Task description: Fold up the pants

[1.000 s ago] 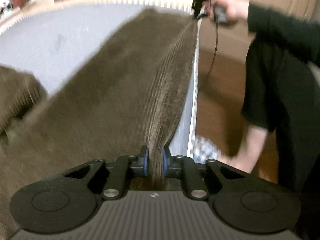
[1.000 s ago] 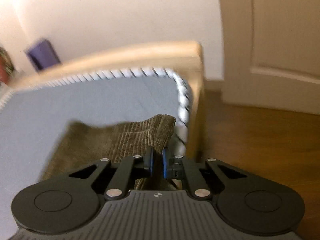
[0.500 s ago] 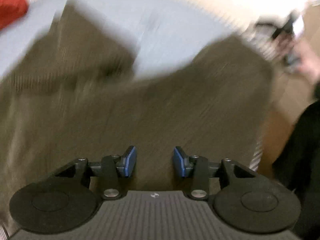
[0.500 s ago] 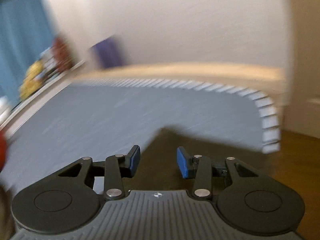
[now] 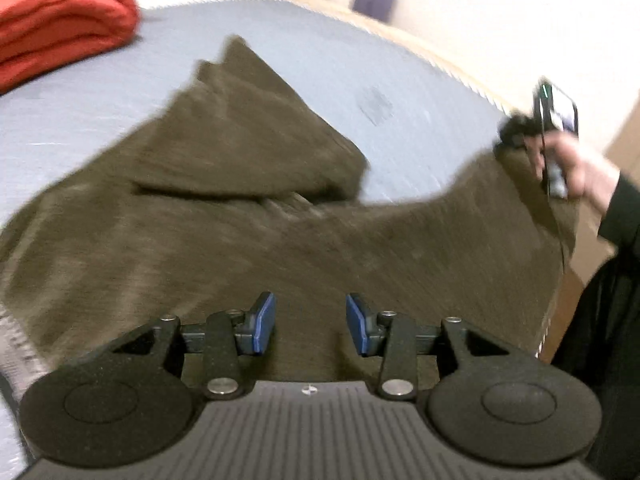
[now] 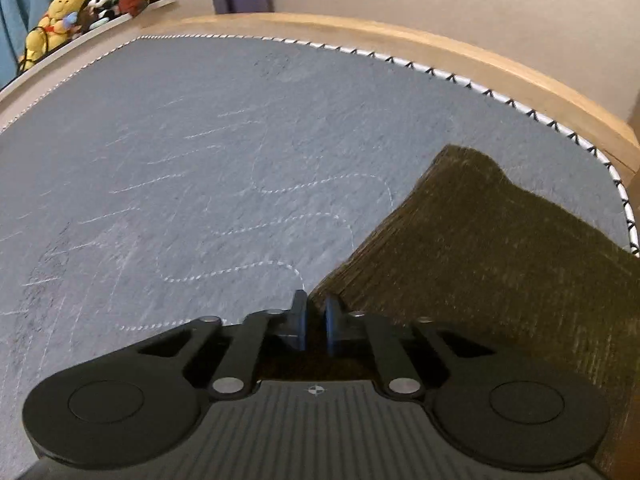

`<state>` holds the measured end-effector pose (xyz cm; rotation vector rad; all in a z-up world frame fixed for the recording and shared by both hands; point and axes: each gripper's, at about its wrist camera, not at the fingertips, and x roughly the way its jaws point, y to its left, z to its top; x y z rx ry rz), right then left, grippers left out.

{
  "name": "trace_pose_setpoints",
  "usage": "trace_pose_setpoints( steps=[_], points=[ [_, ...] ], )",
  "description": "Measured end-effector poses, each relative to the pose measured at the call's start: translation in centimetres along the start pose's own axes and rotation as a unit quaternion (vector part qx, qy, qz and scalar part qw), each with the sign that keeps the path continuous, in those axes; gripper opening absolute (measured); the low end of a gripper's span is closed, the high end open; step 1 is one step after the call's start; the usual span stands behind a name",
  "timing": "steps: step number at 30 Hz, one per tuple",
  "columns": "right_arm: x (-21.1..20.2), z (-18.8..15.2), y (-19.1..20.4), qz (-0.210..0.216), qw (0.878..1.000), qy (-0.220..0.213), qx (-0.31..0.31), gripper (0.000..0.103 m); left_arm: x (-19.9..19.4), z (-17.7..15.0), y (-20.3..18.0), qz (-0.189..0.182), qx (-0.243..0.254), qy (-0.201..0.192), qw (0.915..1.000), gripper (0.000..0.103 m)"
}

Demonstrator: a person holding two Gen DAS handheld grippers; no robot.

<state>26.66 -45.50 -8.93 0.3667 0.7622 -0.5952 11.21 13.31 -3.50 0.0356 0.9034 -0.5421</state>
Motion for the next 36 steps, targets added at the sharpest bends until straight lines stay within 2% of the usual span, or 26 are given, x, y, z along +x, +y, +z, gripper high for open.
trace_pose_setpoints(
  steps=[4,6,8,10,11,13,14,16,17,18,20,22,23,24,25,26,27,28,29,30,31,32,33,34,36],
  points=[
    [0.4,0.4,-0.5,-0.023,0.998,-0.043,0.035,0.001,-3.1,0.1,3.9,0.035,-0.053,-0.035,0.9974,0.044],
    [0.8,0.3,0.0,-0.037,0.997,-0.056,0.029,0.0,-4.7,-0.4,6.3,0.059,-0.091,-0.042,0.9932,0.044],
    [0.9,0.2,0.2,-0.063,0.996,-0.065,0.017,0.0,-5.9,-1.2,8.8,0.09,-0.134,-0.039,0.9862,0.047],
    [0.6,0.0,-0.3,-0.049,0.996,-0.062,0.038,0.001,-6.6,-2.2,11.2,0.12,-0.177,-0.032,0.9762,0.051],
    [0.3,0.0,-0.5,-0.043,0.996,-0.064,0.048,0.007,-6.8,-2.8,12.8,0.134,-0.206,-0.027,0.9689,0.057],
    [-1.0,-0.1,-0.8,-0.019,0.995,-0.079,0.052,0.032,-7.0,-4.4,15.2,0.143,-0.261,-0.019,0.9545,0.058],
    [-1.9,0.2,-0.6,-0.006,0.995,-0.088,0.047,0.051,-7.0,-5.2,16.3,0.137,-0.288,-0.014,0.9476,0.058],
    [-4.2,-0.4,0.3,0.032,0.993,-0.113,0.024,0.055,-7.2,-6.4,17.7,0.111,-0.323,-0.006,0.9398,0.065],
    [-5.3,-0.7,0.8,0.052,0.991,-0.122,0.009,0.056,-6.9,-6.8,17.9,0.094,-0.332,-0.004,0.9384,0.073],
    [-6.4,-1.1,1.5,0.073,0.988,-0.133,-0.008,0.056,-6.6,-7.0,17.9,0.084,-0.335,-0.001,0.9384,0.078],
    [-8.5,-2.1,3.0,0.108,0.983,-0.146,-0.035,0.058,-6.0,-7.3,17.7,0.082,-0.33,0.008,0.9405,0.08],
    [-10.4,-3.2,4.5,0.145,0.977,-0.145,-0.055,0.059,-5.3,-8.0,17.5,0.085,-0.331,0.014,0.9398,0.074],
    [-11.4,-3.8,5.4,0.166,0.974,-0.141,-0.067,0.059,-4.8,-8.1,17.2,0.093,-0.324,0.016,0.9413,0.062],
    [-12.4,-4.3,6.4,0.185,0.97,-0.137,-0.08,0.06,-5.0,-8.1,16.9,0.107,-0.3,0.015,0.9477,0.041],
    [-13.4,-4.9,7.4,0.205,0.965,-0.131,-0.095,0.06,-5.8,-7.8,16.7,0.128,-0.279,0.008,0.9516,0.03],
    [-14.6,-5.7,8.6,0.229,0.959,-0.122,-0.112,0.061,-6.8,-7.7,16.7,0.133,-0.284,-0.003,0.9495,0.021],
    [-15.5,-6.4,9.5,0.249,0.954,-0.114,-0.126,0.062,-7.5,-7.8,16.8,0.146,-0.293,-0.011,0.9448,0.004],
    [-16.4,-7.1,10.3,0.269,0.947,-0.105,-0.139,0.063,-7.5,-7.9,16.6,0.196,-0.276,0.002,0.941,0.0],
    [-17.3,-8.0,11.3,0.289,0.939,-0.095,-0.157,0.064,-6.9,-8.1,16.4,0.259,-0.241,0.029,0.9348,0.0],
    [-18.2,-8.6,12.0,0.304,0.933,-0.087,-0.174,0.066,-6.2,-8.6,16.7,0.277,-0.24,0.055,0.9288,0.0],
    [-18.7,-9.5,12.9,0.317,0.926,-0.077,-0.192,0.066,-6.6,-9.1,17.5,0.26,-0.282,0.051,0.9222,0.001],
    [-19.4,-10.0,13.8,0.326,0.921,-0.067,-0.204,0.066,-7.7,-9.1,17.7,0.244,-0.313,0.023,0.9177,0.004],
    [-19.6,-10.3,14.5,0.334,0.917,-0.057,-0.212,0.066,-9.2,-8.6,17.5,0.234,-0.319,-0.017,0.918,0.011],
    [-19.6,-10.6,15.2,0.341,0.914,-0.049,-0.216,0.066,-10.5,-7.9,16.7,0.241,-0.301,-0.052,0.921,0.016],
    [-19.5,-11.2,16.5,0.347,0.912,-0.04,-0.216,0.066,-11.7,-6.0,14.6,0.267,-0.244,-0.087,0.9284,0.038]
  ],
)
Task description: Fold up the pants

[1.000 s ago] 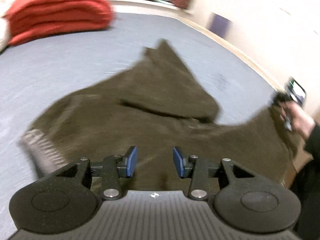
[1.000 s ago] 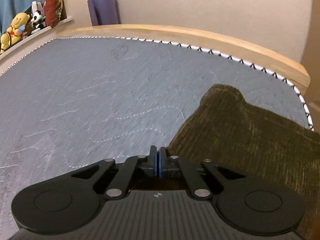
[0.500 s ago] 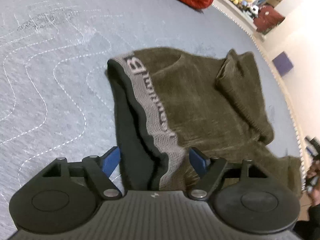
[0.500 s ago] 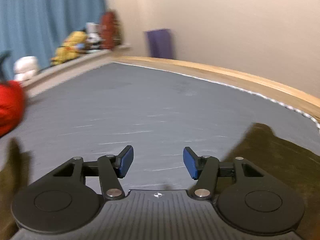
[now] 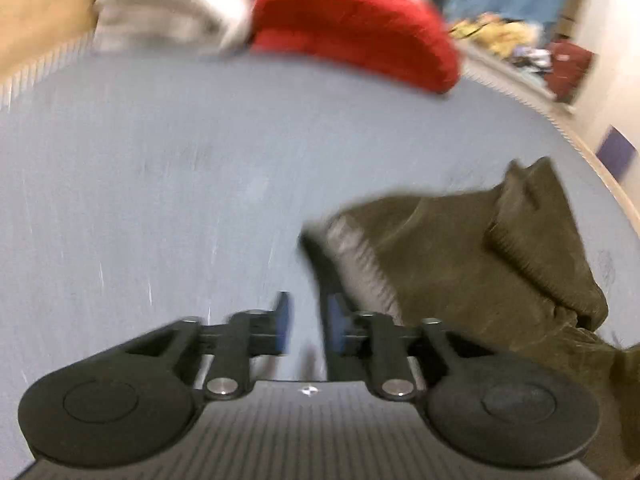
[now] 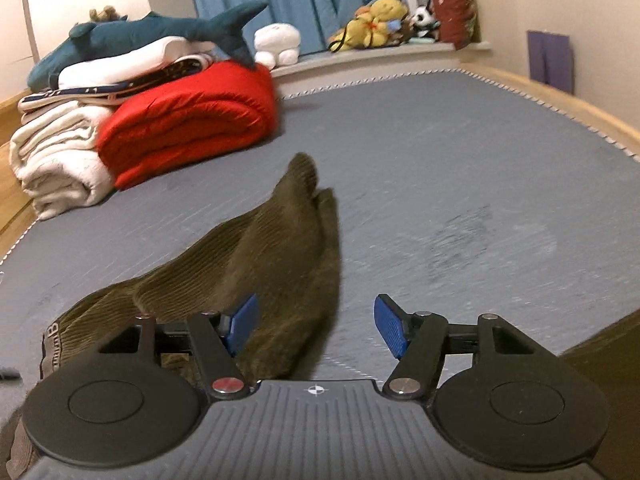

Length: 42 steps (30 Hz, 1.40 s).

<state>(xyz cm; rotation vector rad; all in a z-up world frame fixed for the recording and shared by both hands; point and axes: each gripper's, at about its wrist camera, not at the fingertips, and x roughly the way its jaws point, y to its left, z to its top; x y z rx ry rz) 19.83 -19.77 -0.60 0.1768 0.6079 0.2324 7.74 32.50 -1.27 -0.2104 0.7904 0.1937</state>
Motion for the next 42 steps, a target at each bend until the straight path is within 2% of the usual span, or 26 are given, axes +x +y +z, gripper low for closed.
trace_pose_setpoints(
  steps=[2,6,13,14,15,17,18,22,25,27,29,30,32,33,35,36,38,40,42],
  points=[
    [1.5,0.6,0.0,0.006,1.0,0.013,0.018,0.066,-0.7,0.4,-2.3,-0.007,0.032,-0.012,0.9994,0.039],
    [5.3,1.1,-0.6,0.024,0.996,0.039,0.079,0.065,-0.2,1.0,-7.0,-0.049,0.048,-0.004,0.9976,0.039],
    [10.1,-0.6,-2.9,0.023,0.977,0.1,0.187,0.062,1.4,2.2,-16.9,-0.092,0.094,-0.014,0.9912,0.042],
    [10.5,-0.7,-3.0,0.023,0.974,0.105,0.199,0.053,1.7,2.2,-18.0,-0.098,0.097,-0.017,0.9902,0.043],
    [10.7,-0.8,-3.1,0.022,0.972,0.109,0.208,0.04,1.9,2.3,-19.0,-0.105,0.102,-0.02,0.9891,0.043],
    [10.9,-1.0,-2.7,0.025,0.97,0.114,0.215,0.024,2.9,2.4,-20.7,-0.11,0.109,-0.023,0.9876,0.043],
    [10.7,-1.0,-2.3,0.02,0.972,0.109,0.208,0.013,3.3,2.3,-21.2,-0.11,0.113,-0.023,0.9872,0.043],
    [9.0,-0.5,-0.9,0.008,0.984,0.068,0.166,0.009,5.2,2.2,-21.5,-0.11,0.112,-0.015,0.9875,0.043],
    [7.1,0.0,0.7,0.024,0.992,0.024,0.121,0.009,6.0,2.7,-20.3,-0.108,0.092,-0.017,0.9897,0.043],
    [5.0,0.2,3.4,0.055,0.998,-0.031,0.032,0.007,6.1,3.3,-19.1,-0.109,0.071,-0.018,0.9913,0.043],
    [2.7,-0.3,6.7,0.115,0.987,-0.078,-0.077,0.006,6.3,4.0,-17.9,-0.107,0.046,-0.02,0.993,0.043],
    [2.1,-0.8,7.9,0.153,0.978,-0.08,-0.115,0.005,6.4,4.3,-17.3,-0.104,0.035,-0.021,0.9938,0.043],
    [1.6,-2.3,10.2,0.239,0.952,-0.045,-0.187,0.005,6.8,4.7,-16.2,-0.098,0.014,-0.015,0.995,0.043],
    [1.8,-3.3,11.2,0.264,0.938,-0.019,-0.223,0.005,7.0,4.8,-15.8,-0.098,0.004,-0.01,0.9951,0.043],
    [2.6,-5.1,12.4,0.279,0.92,0.034,-0.272,0.005,7.3,5.0,-15.0,-0.102,-0.014,-0.001,0.9947,0.043],
    [3.0,-5.8,12.7,0.268,0.92,0.049,-0.281,0.005,7.5,5.1,-14.8,-0.105,-0.02,0.004,0.9943,0.043],
    [3.5,-5.8,12.4,0.254,0.931,0.056,-0.257,0.005,7.6,5.1,-14.6,-0.111,-0.023,0.008,0.9935,0.043],
    [3.7,-4.8,11.3,0.267,0.941,0.066,-0.199,0.009,7.6,5.1,-14.7,-0.119,-0.019,0.01,0.9927,0.043],
    [4.0,-3.8,10.0,0.274,0.95,0.073,-0.131,0.019,7.4,5.2,-14.9,-0.123,-0.014,0.008,0.9922,0.043]
  ],
)
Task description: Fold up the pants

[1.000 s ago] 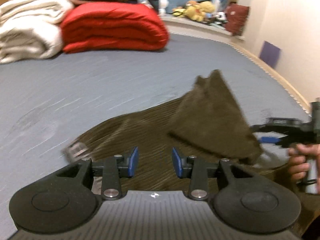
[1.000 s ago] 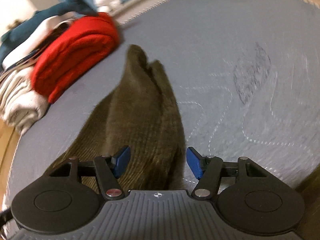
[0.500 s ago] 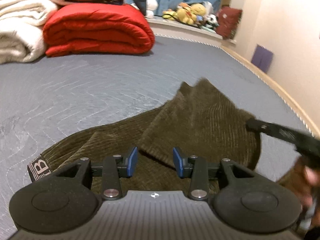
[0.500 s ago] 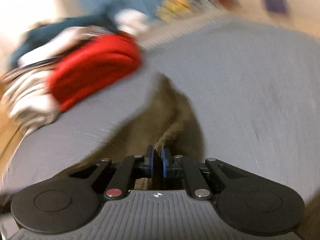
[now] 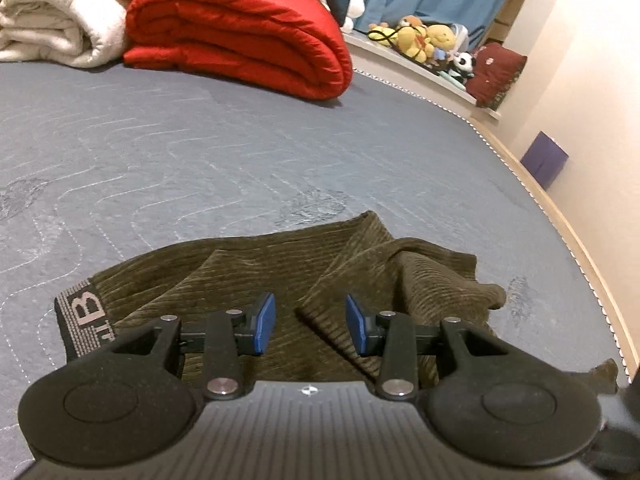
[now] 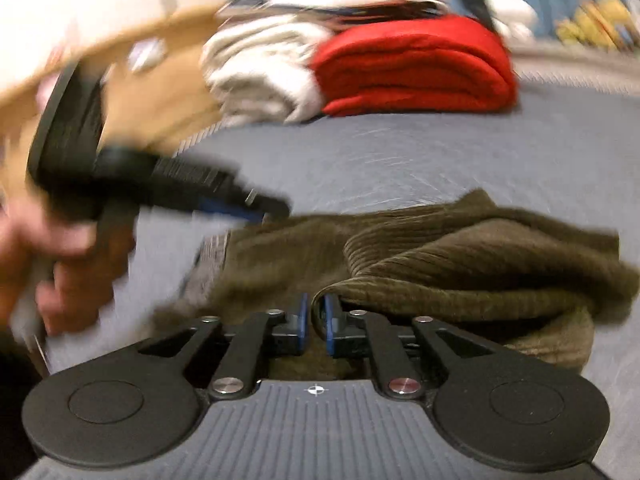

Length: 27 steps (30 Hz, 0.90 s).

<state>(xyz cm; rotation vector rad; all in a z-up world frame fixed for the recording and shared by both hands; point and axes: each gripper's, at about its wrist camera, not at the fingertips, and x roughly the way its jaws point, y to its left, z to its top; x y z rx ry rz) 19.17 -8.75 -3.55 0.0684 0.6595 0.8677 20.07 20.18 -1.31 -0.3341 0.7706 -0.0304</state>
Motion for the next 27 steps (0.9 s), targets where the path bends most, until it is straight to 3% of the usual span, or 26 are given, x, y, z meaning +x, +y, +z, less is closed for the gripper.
trace_pose_setpoints(
  steps=[2,3,5,9,14,22,24,27],
  points=[
    [-0.6,0.5,-1.7,0.012,0.997,-0.014,0.074,0.034,-0.1,0.0,-0.3,-0.004,0.004,-0.001,1.0,0.043],
    [-1.1,0.6,-2.6,0.013,0.994,-0.022,0.11,0.047,-0.1,0.0,-0.3,-0.007,0.004,-0.001,1.0,0.043],
    [-2.3,0.6,-5.0,-0.002,0.981,-0.043,0.188,0.057,-0.2,0.0,-0.3,-0.016,0.003,-0.002,0.9999,0.043],
    [-3.0,-0.8,-10.3,-0.039,0.94,-0.067,0.331,0.057,-0.1,-0.3,-1.2,-0.051,0.015,-0.001,0.9986,0.041],
    [-1.6,-2.8,-13.9,-0.069,0.907,-0.051,0.412,0.055,0.0,-1.4,-3.9,-0.12,0.058,0.003,0.9911,0.035],
    [1.7,-3.6,-15.7,-0.085,0.895,-0.03,0.436,0.051,2.0,-3.4,-7.2,-0.154,0.109,0.039,0.9813,0.037],
    [1.5,-3.8,-16.1,-0.079,0.891,-0.037,0.445,0.05,2.6,-4.2,-8.2,-0.135,0.141,0.046,0.9797,0.044],
    [1.5,-4.0,-16.7,-0.074,0.887,-0.046,0.453,0.043,3.9,-5.5,-9.2,-0.084,0.183,0.059,0.9777,0.043]
  ],
)
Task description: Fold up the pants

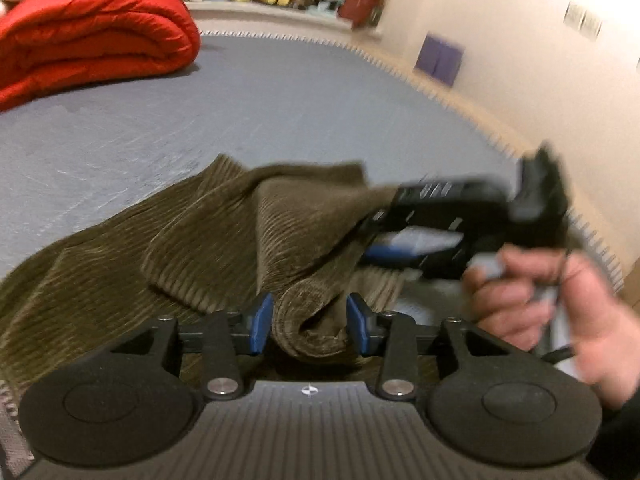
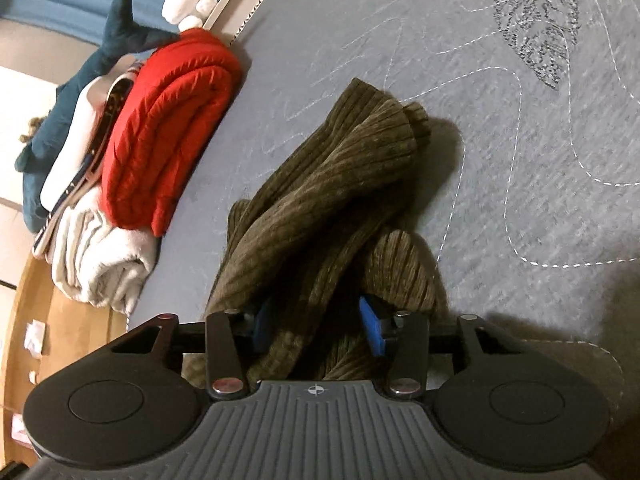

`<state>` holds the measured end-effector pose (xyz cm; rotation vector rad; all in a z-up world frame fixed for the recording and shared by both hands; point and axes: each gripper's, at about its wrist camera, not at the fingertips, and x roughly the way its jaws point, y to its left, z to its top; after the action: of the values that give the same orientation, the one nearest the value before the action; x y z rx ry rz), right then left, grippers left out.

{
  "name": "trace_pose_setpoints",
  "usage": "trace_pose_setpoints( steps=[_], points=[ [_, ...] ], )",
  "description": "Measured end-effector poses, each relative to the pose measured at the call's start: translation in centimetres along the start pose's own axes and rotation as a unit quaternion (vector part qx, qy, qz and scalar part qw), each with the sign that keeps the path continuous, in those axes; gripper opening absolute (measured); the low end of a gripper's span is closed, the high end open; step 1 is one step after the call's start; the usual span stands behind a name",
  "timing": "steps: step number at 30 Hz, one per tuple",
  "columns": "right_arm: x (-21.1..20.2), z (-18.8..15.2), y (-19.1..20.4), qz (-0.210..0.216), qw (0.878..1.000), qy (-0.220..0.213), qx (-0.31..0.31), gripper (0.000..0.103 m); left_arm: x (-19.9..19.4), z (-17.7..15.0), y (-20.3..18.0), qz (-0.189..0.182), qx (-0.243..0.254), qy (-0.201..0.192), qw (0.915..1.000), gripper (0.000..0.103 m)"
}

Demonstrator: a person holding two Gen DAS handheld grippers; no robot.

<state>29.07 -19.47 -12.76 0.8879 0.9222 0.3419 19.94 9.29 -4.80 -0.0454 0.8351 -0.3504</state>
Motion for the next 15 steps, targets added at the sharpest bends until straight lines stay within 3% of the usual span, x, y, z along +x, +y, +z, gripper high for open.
trace_pose_setpoints(
  steps=[1,3,6,10,13,15],
  points=[
    [0.0,0.0,-0.1,0.002,1.0,-0.005,0.001,0.036,0.5,-0.2,-0.1,0.012,0.001,0.007,0.9999,0.041],
    [-0.2,0.1,-0.3,0.007,1.0,-0.016,0.001,0.019,1.4,-0.5,0.0,0.04,0.007,0.017,0.999,0.028],
    [-0.5,0.3,-0.3,0.018,0.999,-0.029,-0.003,0.009,2.2,-0.6,0.1,0.061,0.015,0.025,0.9977,0.028],
    [-0.8,0.5,-0.1,0.021,0.999,-0.034,-0.01,0.01,2.8,-0.7,0.3,0.062,0.023,0.033,0.9973,0.028],
    [-0.5,0.6,0.0,0.007,0.999,-0.028,-0.015,0.02,2.9,-0.6,0.4,0.066,0.017,0.033,0.9972,0.027],
    [0.2,0.8,0.4,0.012,0.999,-0.024,-0.021,0.028,2.6,-0.4,0.5,0.065,0.013,0.02,0.9976,0.018]
  ],
)
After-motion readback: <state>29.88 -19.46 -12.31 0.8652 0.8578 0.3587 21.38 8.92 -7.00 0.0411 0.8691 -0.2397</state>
